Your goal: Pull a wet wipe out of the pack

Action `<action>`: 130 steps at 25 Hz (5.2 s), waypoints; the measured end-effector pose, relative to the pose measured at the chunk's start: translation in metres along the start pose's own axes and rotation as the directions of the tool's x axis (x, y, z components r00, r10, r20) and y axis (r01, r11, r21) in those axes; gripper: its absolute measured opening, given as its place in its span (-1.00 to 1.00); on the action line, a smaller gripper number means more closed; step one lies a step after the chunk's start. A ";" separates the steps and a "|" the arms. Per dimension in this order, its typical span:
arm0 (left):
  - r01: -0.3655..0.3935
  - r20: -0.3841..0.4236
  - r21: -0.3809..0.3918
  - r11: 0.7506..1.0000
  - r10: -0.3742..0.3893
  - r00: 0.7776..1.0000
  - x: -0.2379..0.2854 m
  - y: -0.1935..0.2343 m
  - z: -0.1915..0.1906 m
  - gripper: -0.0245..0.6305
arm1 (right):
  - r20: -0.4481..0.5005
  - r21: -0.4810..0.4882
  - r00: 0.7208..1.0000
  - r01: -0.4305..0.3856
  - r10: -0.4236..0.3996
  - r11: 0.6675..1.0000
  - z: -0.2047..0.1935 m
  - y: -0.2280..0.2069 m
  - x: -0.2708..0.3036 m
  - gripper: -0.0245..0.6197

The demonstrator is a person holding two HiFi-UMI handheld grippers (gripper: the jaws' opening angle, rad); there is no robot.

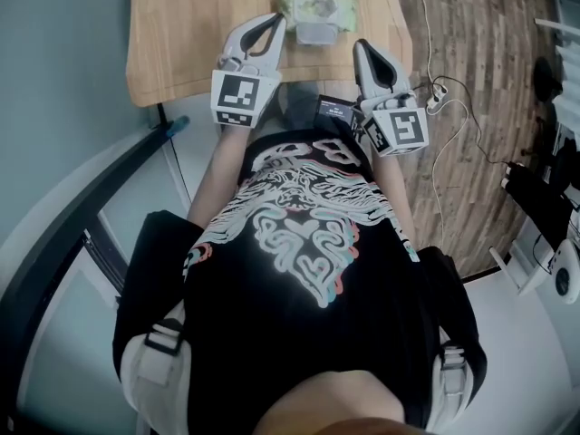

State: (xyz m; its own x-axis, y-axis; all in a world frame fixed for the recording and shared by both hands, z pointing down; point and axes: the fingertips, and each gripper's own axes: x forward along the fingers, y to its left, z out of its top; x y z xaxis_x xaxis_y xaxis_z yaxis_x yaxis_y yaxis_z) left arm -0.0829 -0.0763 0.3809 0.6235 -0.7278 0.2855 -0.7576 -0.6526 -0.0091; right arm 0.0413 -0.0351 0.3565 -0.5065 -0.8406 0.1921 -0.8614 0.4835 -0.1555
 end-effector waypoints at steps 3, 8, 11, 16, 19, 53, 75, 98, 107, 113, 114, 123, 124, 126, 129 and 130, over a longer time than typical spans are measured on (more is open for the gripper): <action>-0.008 -0.005 0.001 1.000 0.008 1.000 0.006 0.004 -0.003 -0.97 | -0.008 -0.019 1.000 -0.013 0.013 1.000 -0.001 -0.001 0.004 -0.93; -0.018 -0.027 0.005 1.000 0.018 0.999 0.015 0.009 -0.011 -0.97 | -0.036 -0.027 0.999 -0.020 0.019 0.999 -0.012 -0.006 0.008 -0.93; -0.013 -0.042 0.007 1.000 0.013 0.999 0.019 0.010 -0.015 -0.97 | -0.046 -0.017 0.999 -0.018 0.017 1.000 -0.018 -0.011 0.011 -0.93; -0.004 -0.065 0.003 1.000 0.005 0.998 0.028 0.007 -0.027 -0.97 | -0.069 -0.027 0.997 -0.021 0.019 0.999 -0.027 -0.019 0.016 -0.93; 0.007 -0.071 0.014 1.000 -0.006 0.997 0.035 0.006 -0.026 -0.97 | -0.080 -0.020 0.997 -0.018 0.016 1.000 -0.028 -0.025 0.019 -0.92; 0.274 -0.256 0.031 0.961 -0.258 0.932 0.118 -0.043 -0.085 -0.67 | -0.180 -0.035 0.982 -0.065 0.057 0.997 -0.075 -0.068 0.067 -0.92; 0.363 -0.312 0.023 0.932 -0.338 0.888 0.130 -0.050 -0.090 -0.51 | -0.193 -0.009 0.978 -0.077 0.074 0.997 -0.080 -0.075 0.085 -0.92; 0.398 -0.378 0.075 0.914 -0.343 0.860 0.128 -0.054 -0.096 -0.92 | -0.211 -0.002 0.976 -0.065 0.063 0.998 -0.083 -0.078 0.086 -0.92; 0.405 -0.350 0.048 0.913 -0.364 0.863 0.127 -0.052 -0.089 -0.92 | -0.195 -0.004 0.979 -0.067 0.064 0.998 -0.078 -0.076 0.087 -0.92; 0.413 -0.335 0.033 0.910 -0.380 0.862 0.126 -0.052 -0.086 -0.93 | -0.194 -0.009 0.979 -0.058 0.055 0.998 -0.074 -0.080 0.086 -0.92; 0.413 -0.332 0.032 0.910 -0.381 0.863 0.125 -0.052 -0.085 -0.93 | -0.193 -0.010 0.980 -0.055 0.052 0.998 -0.073 -0.080 0.085 -0.92; 0.439 -0.268 0.020 0.898 -0.418 0.868 0.126 -0.051 -0.063 -0.93 | -0.182 -0.020 0.982 -0.052 0.047 0.998 -0.064 -0.080 0.086 -0.92; 0.438 -0.260 0.011 0.899 -0.421 0.869 0.126 -0.051 -0.060 -0.93 | -0.181 -0.020 0.982 -0.052 0.048 0.998 -0.063 -0.080 0.085 -0.92; 0.438 -0.247 -0.001 0.899 -0.424 0.871 0.125 -0.050 -0.057 -0.93 | -0.178 -0.021 0.983 -0.053 0.048 0.998 -0.061 -0.080 0.086 -0.92; 0.438 -0.237 -0.006 0.899 -0.427 0.873 0.125 -0.048 -0.053 -0.93 | -0.173 -0.023 0.984 -0.051 0.047 0.998 -0.058 -0.079 0.087 -0.92; 0.438 -0.234 -0.007 0.899 -0.427 0.873 0.125 -0.047 -0.052 -0.93 | -0.173 -0.023 0.984 -0.050 0.046 0.998 -0.057 -0.079 0.087 -0.92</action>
State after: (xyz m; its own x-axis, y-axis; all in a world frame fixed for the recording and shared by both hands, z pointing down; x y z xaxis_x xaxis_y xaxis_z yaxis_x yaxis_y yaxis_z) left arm 0.0204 -0.1254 0.4666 0.8230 -0.3075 0.4776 -0.4094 -0.9039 0.1236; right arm 0.0629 -0.1327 0.4410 -0.5442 -0.7625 0.3499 -0.8354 0.5309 -0.1424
